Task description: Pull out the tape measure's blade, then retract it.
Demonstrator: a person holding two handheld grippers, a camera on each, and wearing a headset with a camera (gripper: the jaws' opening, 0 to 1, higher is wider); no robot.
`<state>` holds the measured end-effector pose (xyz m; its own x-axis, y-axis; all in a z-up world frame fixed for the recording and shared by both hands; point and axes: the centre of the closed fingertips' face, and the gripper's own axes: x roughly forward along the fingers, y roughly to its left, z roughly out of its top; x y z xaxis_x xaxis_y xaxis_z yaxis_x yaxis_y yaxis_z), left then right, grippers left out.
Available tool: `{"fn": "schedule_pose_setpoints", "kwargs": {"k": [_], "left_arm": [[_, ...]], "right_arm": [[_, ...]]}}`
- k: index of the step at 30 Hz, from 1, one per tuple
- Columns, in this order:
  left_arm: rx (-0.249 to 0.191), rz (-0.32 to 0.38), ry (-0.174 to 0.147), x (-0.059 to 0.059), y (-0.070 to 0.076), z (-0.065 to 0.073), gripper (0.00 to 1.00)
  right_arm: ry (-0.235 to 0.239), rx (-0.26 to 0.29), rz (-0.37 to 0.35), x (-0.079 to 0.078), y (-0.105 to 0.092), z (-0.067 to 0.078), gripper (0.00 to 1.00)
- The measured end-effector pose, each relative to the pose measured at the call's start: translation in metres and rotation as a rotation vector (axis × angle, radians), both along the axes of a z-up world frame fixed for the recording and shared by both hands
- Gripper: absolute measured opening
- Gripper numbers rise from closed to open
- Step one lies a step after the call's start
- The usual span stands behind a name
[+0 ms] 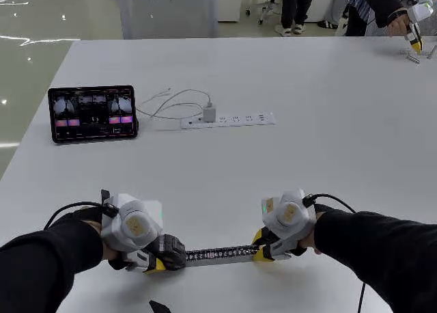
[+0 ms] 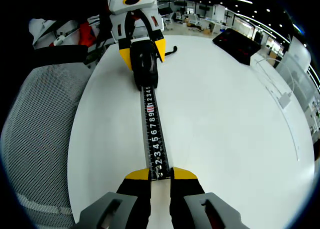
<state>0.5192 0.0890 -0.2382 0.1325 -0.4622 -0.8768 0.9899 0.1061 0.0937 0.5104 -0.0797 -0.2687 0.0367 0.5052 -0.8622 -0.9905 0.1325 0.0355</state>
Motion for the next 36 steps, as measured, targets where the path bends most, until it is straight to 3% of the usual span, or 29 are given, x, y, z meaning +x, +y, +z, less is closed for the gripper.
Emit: {"fn": "schedule_pose_setpoints", "kwargs": {"k": [36], "left_arm": [[-0.005,0.001,-0.002,0.0,0.0,0.0,0.3]], "right_arm": [[0.0,-0.013,-0.029,-0.001,-0.02,0.0,0.09]]}}
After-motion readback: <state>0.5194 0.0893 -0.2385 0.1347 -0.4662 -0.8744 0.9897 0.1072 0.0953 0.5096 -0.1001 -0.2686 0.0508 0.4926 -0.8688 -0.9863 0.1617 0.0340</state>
